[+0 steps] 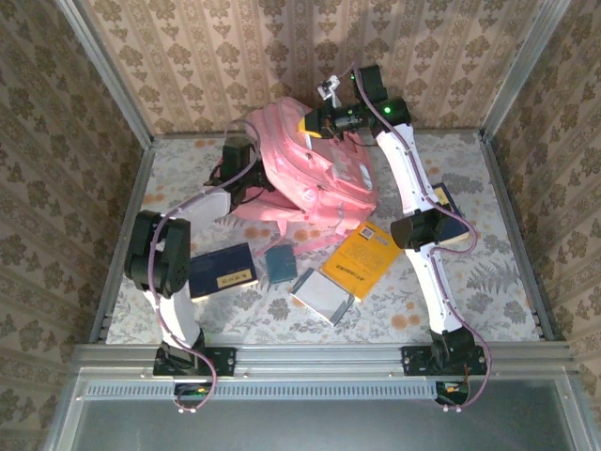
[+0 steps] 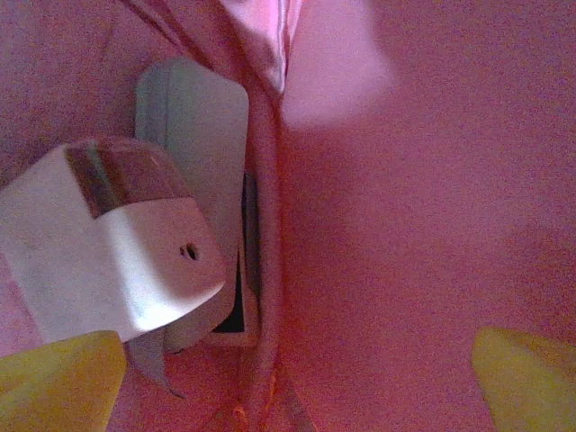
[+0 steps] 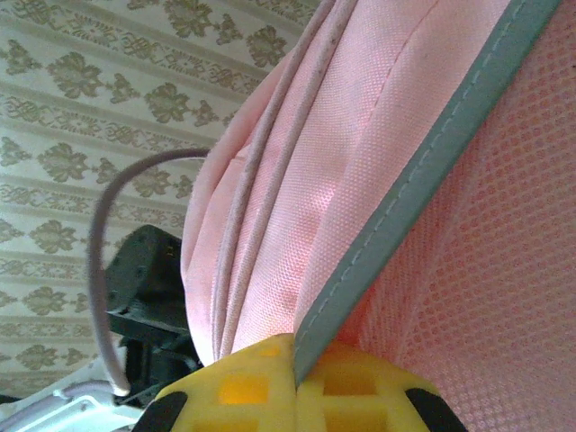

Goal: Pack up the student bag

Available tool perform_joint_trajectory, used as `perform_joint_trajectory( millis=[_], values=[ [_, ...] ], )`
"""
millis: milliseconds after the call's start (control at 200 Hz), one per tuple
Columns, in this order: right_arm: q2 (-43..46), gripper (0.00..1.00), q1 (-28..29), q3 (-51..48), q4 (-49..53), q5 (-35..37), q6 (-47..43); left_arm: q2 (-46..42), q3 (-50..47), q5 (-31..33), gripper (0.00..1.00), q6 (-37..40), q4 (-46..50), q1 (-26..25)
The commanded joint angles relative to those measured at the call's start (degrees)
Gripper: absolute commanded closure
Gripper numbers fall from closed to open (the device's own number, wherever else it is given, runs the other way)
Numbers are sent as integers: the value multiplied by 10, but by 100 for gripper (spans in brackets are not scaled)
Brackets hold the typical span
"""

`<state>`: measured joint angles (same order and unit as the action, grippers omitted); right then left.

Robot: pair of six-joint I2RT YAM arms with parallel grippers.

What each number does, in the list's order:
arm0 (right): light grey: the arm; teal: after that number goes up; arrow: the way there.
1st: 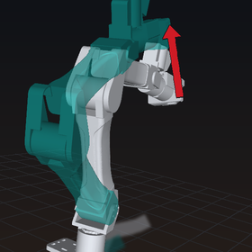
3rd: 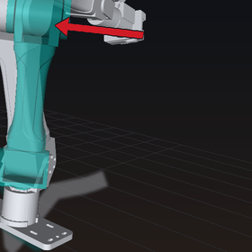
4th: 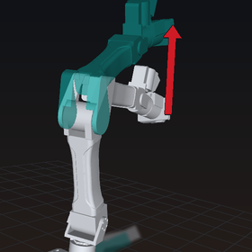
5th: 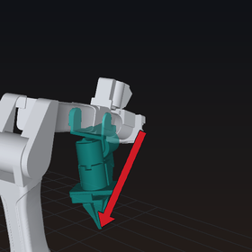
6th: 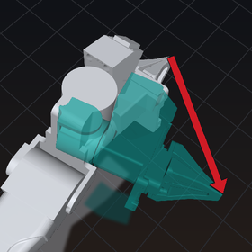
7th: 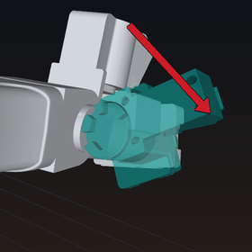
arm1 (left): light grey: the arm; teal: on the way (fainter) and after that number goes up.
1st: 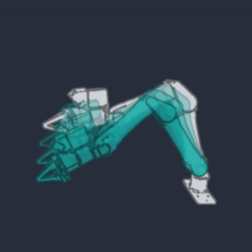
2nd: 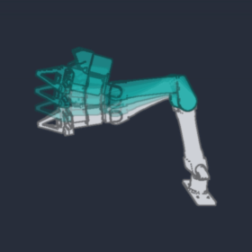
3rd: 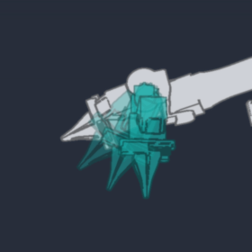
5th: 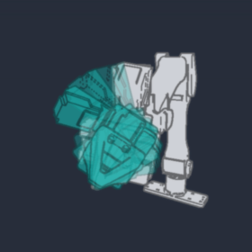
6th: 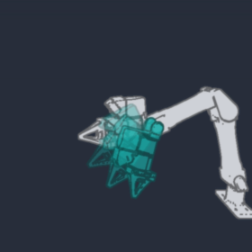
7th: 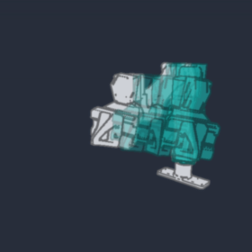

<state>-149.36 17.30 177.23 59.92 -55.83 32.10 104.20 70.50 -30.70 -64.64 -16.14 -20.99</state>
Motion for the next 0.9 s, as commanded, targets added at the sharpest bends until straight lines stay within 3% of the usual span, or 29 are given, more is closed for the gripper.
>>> perform_joint_trajectory(
  millis=[0, 115, 225, 300, 505, 705, 775, 895],
  values=[
    [44, 100, 2, 52, 14, 11, -36, -42, -18, -5, 0, 35, 35, 14],
    [42, 100, 1, 52, 35, 40, -50, -86, -45, 13, 0, 33, 76, 40],
    [42, 100, 6, 52, 68, 102, -78, -124, -42, 40, 0, 88, 169, 62],
    [43, 100, 12, 52, 91, 166, -94, -158, -37, 94, 0, 128, 257, 74],
    [32, 100, 52, 52, 123, 340, -144, -248, -52, 191, 0, 169, 371, 105],
    [15, 100, 97, 52, 152, 532, -194, -310, -59, 241, 0, 204, 458, 97],
    [5, 96, 106, 53, 161, 569, -201, -333, -75, 245, 0, 208, 467, 97],
    [-14, 78, 118, 52, 168, 603, -205, -359, -99, 240, 0, 211, 470, 97]
  ],
)
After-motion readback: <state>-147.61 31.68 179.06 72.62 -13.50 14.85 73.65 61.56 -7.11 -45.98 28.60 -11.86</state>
